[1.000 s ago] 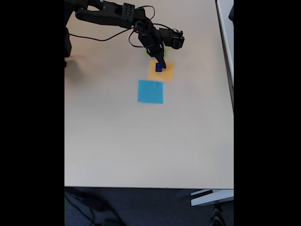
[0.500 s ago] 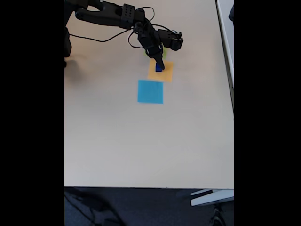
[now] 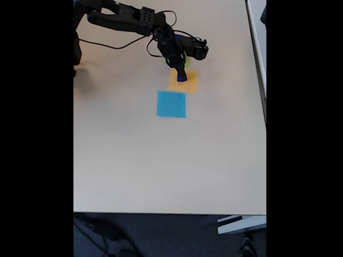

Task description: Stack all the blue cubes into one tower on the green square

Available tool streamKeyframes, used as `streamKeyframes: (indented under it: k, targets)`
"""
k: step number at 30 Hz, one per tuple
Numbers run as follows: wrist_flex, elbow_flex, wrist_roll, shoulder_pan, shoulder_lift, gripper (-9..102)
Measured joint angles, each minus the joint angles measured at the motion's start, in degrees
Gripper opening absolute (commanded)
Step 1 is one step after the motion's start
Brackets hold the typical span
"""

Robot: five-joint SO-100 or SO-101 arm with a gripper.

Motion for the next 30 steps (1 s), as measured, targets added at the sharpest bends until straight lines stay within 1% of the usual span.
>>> streamKeyframes:
  k: [7, 17, 30]
  targets:
    - [0.0, 0.0, 0.0, 0.09, 0.0, 21]
    - [0.0, 0.0, -0.26, 0.62, -0.44, 14]
    - [-0.44, 0.0, -0.44, 0.53, -1.58, 10]
